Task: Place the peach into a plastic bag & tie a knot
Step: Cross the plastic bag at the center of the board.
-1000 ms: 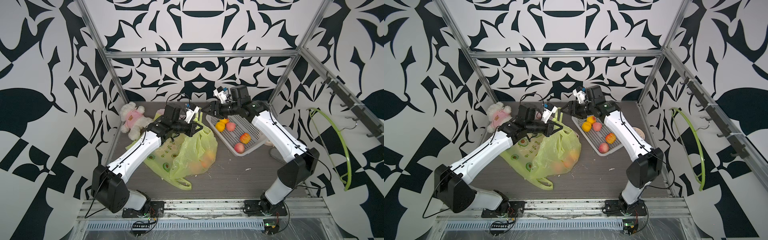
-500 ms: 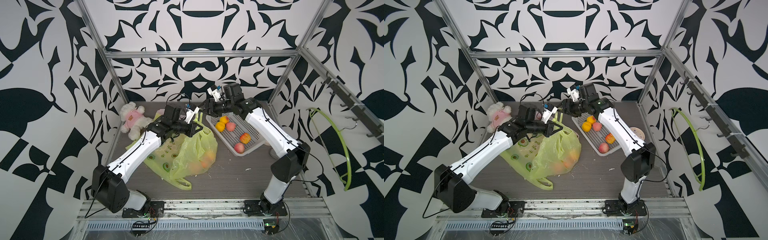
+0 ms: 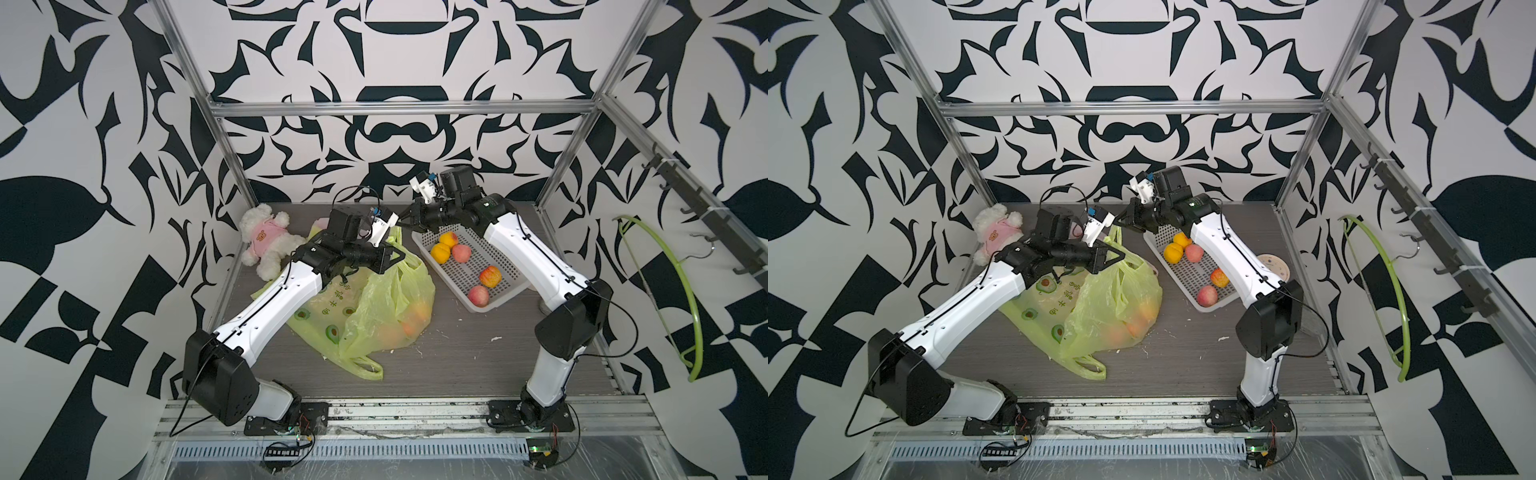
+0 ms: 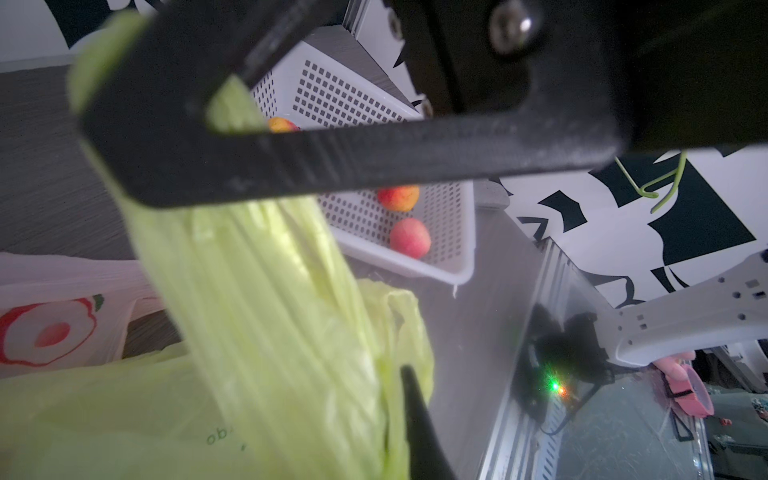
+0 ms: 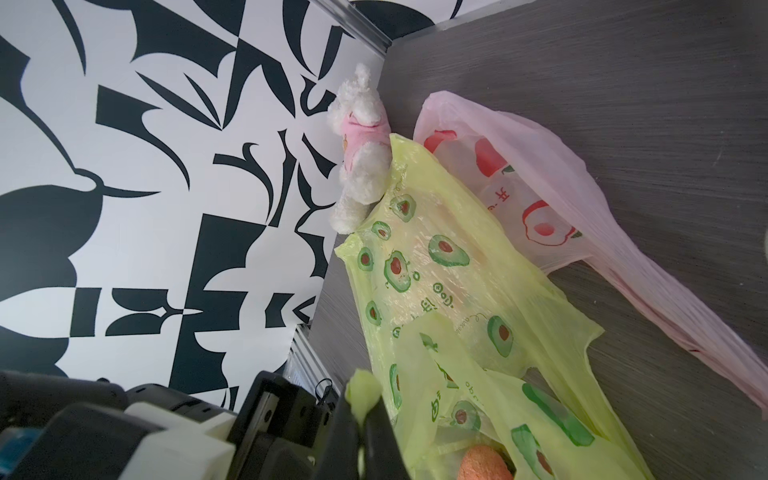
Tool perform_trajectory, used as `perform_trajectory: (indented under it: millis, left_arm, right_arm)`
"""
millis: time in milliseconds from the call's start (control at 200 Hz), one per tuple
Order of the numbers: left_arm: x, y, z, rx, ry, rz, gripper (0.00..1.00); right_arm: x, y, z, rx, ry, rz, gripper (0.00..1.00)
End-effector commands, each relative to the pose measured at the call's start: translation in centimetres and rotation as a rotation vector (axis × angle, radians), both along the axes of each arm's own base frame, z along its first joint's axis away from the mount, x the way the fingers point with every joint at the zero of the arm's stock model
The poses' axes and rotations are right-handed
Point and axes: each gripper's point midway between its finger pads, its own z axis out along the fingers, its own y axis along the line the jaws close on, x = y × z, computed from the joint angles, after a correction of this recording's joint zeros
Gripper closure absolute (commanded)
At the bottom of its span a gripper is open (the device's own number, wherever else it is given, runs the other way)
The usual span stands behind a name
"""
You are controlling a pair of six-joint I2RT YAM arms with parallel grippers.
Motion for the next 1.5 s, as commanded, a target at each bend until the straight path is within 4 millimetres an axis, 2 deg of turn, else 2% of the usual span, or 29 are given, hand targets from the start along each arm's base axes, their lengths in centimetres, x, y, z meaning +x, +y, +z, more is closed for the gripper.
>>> perform_trajectory:
  millis: [0,260,415,625,745,830,935,1035,1140,1255,1495]
  left_arm:
    - [-0.2,0.4,0.0,0.013,-0.002,0.004,0.92]
    - [0.0,1.3,-1.1,0.01,0.021,0.036,0.88]
    - [0.5,1.8,-1.3,-0.005,0.035,0.056,0.9]
    - [2.0,3.0,-2.0,-0.013,0.059,0.121,0.94]
    - [3.1,4.0,-2.0,-0.031,0.056,0.18,0.98]
    - [3.5,4.2,-1.5,-0.054,0.039,0.208,0.99]
    - [3.6,4.0,-0.8,-0.087,0.03,0.212,1.0]
    - [3.3,3.9,0.0,-0.119,0.029,0.204,1.0]
    - [2.7,4.0,0.5,-0.131,0.028,0.199,1.0]
    - [1.8,4.2,0.3,-0.126,0.046,0.191,0.99]
    - [0.8,4.9,-1.5,-0.068,0.095,0.192,0.88]
  right_arm:
    - [-0.7,-0.4,4.1,0.053,-0.116,-0.004,1.0]
    - [-2.1,-2.0,4.8,0.032,-0.173,-0.038,1.0]
    - [-3.0,-2.6,3.5,0.019,-0.141,-0.043,1.0]
    - [-5.7,-3.5,2.0,0.02,-0.134,-0.059,1.0]
    - [-8.3,-2.2,-0.5,0.024,-0.109,-0.037,1.0]
    - [-10.1,-0.1,-2.9,0.023,-0.093,-0.007,1.0]
    - [-11.2,2.5,-5.9,0.019,-0.049,0.03,1.0]
    - [-10.4,3.7,-9.0,-0.023,-0.016,0.026,1.0]
    - [-9.0,4.1,-10.5,-0.062,-0.033,-0.002,1.0]
    - [-7.4,4.2,-11.0,-0.074,-0.062,-0.036,1.0]
    - [-5.6,4.8,-9.7,-0.009,-0.069,-0.063,1.0]
